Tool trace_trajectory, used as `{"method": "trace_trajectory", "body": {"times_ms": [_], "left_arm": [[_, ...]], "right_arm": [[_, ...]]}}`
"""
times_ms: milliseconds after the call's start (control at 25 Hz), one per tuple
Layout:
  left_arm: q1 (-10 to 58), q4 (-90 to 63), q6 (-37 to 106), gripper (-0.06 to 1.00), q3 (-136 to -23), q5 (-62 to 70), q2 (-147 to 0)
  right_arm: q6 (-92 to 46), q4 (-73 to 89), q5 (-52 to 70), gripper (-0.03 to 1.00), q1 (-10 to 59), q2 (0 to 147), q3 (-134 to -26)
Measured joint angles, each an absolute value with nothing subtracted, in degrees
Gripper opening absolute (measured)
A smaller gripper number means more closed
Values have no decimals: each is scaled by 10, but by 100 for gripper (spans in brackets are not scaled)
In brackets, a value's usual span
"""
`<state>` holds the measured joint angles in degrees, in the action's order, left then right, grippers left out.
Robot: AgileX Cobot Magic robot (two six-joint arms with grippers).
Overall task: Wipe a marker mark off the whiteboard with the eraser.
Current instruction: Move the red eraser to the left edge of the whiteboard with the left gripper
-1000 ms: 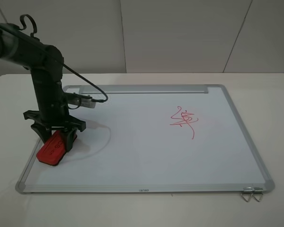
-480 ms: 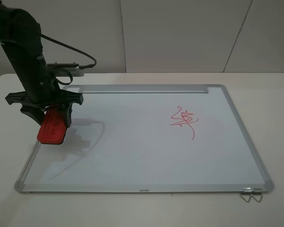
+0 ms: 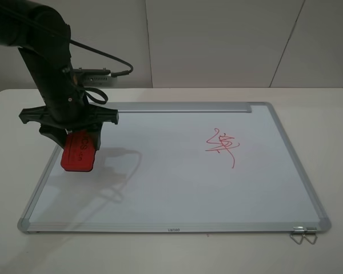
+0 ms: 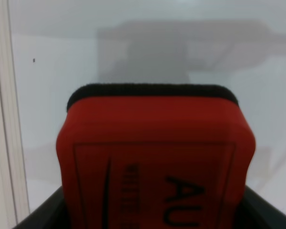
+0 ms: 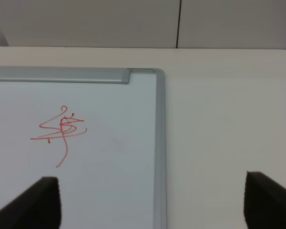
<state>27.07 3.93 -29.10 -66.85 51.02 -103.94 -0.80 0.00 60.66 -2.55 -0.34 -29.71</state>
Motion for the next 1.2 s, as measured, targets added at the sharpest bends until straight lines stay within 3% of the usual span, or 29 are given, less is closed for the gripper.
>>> {"method": "trace_trajectory", "body": {"times_ms": [760, 1200], "left_arm": [[275, 53, -307, 58, -504, 378, -1039], [275, 75, -312, 58, -500, 366, -1039]], "right_arm": [[-8, 0, 607, 69, -26, -3, -297], [-8, 0, 607, 69, -26, -3, -297]]}}
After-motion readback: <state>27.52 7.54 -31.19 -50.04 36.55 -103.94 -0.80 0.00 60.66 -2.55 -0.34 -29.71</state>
